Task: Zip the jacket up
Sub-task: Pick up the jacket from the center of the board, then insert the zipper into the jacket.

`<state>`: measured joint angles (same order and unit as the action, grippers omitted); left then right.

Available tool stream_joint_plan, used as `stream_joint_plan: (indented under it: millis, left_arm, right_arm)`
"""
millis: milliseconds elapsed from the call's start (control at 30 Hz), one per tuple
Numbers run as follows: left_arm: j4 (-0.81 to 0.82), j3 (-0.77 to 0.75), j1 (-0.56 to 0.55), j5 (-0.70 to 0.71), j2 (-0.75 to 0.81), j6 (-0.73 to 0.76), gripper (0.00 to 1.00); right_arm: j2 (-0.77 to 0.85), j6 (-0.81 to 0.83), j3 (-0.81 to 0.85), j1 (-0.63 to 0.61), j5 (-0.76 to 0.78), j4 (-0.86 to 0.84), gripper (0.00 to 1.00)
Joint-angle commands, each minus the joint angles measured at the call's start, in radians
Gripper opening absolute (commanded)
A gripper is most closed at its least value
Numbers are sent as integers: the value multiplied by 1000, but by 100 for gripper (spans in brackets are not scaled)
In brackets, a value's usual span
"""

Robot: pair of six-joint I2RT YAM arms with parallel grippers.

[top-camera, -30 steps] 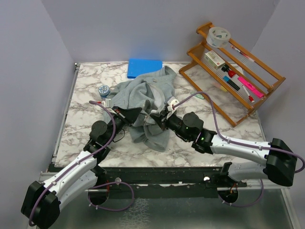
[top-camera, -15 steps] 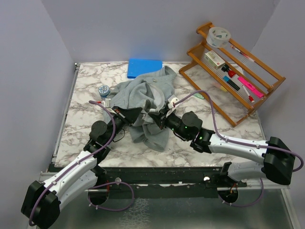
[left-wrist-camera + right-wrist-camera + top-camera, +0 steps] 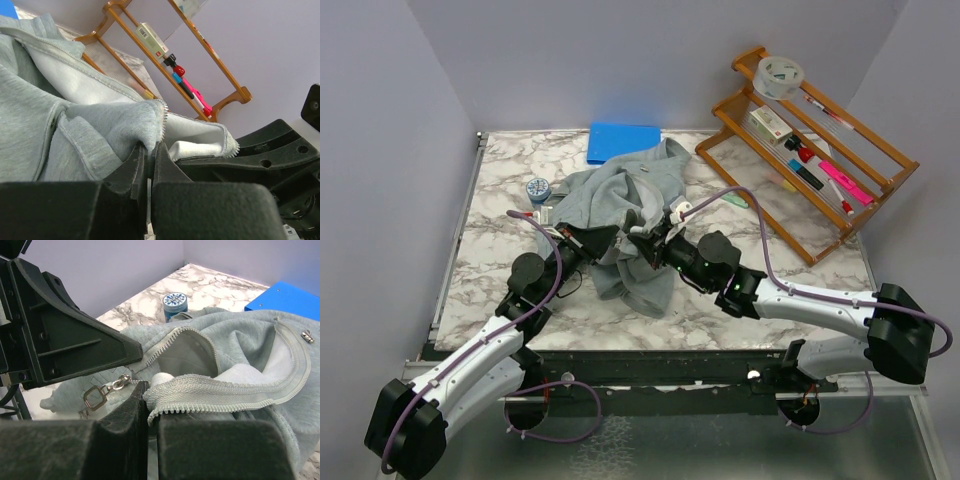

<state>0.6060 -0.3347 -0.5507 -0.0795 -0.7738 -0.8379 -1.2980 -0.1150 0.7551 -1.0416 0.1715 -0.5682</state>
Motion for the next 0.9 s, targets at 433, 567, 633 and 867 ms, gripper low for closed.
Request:
stream_joint_plan:
  millis: [433,567,633,867]
  left_arm:
    - [61,-15,6,-47,15,-17,0]
    - [61,-11,6,-45,19,-20,0]
    - [61,-9,6,-37,22,-21,0]
    - [61,-13,6,-6,23,-27,0]
  right_arm:
    - [-17,-35,69,-5,125,-15,0]
    - [-5,-34,60,-5,131,-20,0]
    - [0,-23,55,-5,112,-21,0]
    - [-4,-4,37,-5,8,-12,0]
